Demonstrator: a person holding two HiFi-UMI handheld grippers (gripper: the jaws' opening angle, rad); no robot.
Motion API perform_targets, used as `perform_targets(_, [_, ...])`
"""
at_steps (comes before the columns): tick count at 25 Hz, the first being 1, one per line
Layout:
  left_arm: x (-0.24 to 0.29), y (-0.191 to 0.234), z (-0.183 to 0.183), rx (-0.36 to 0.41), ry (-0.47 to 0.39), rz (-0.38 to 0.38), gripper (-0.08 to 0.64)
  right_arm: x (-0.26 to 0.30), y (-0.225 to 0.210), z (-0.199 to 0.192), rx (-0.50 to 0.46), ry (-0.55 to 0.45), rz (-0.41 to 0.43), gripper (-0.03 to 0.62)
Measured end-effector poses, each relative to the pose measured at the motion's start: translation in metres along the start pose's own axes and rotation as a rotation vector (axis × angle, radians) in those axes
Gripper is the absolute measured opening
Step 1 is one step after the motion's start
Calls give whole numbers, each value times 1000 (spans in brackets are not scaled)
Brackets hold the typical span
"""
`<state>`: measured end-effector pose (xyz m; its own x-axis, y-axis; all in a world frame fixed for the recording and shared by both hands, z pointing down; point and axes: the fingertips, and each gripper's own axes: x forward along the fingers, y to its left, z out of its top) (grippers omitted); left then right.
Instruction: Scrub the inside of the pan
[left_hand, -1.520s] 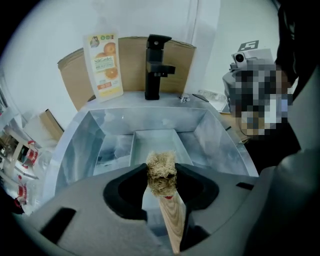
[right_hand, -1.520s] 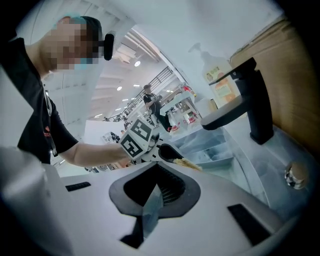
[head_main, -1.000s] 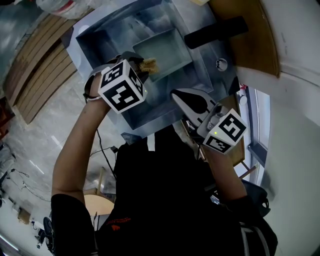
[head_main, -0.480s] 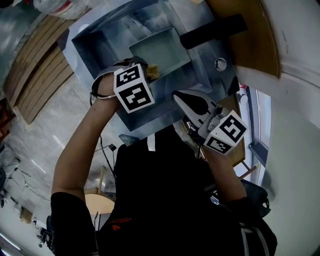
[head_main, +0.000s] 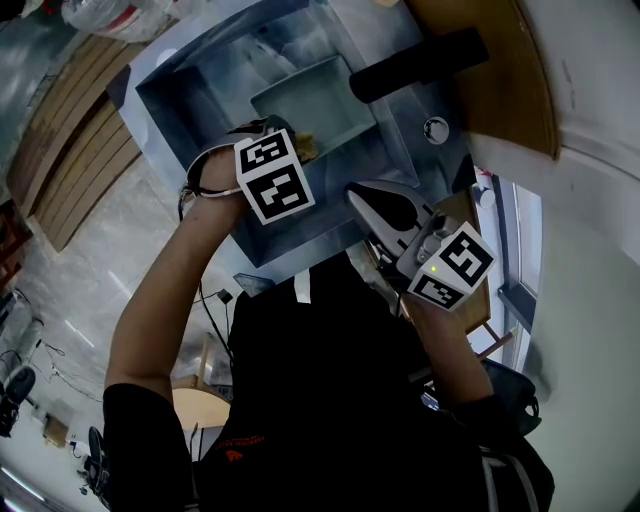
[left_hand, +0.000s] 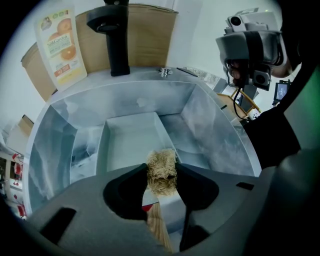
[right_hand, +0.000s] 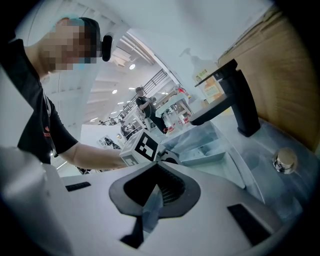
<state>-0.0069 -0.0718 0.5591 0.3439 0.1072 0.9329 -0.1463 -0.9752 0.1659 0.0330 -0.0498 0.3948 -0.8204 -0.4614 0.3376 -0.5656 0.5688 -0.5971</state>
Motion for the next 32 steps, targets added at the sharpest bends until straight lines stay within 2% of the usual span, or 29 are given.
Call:
perform_targets(14, [24, 16, 38, 21, -36, 4, 173, -7, -20, -2, 17, 19, -15, 5])
perform_targets(22, [39, 25, 61, 0, -84, 17, 173, -12, -31, -2, 20, 33, -24, 5])
perform_targets(32, [36, 27, 66, -19, -114, 35, 175, -9, -30, 0, 12, 38, -17, 5])
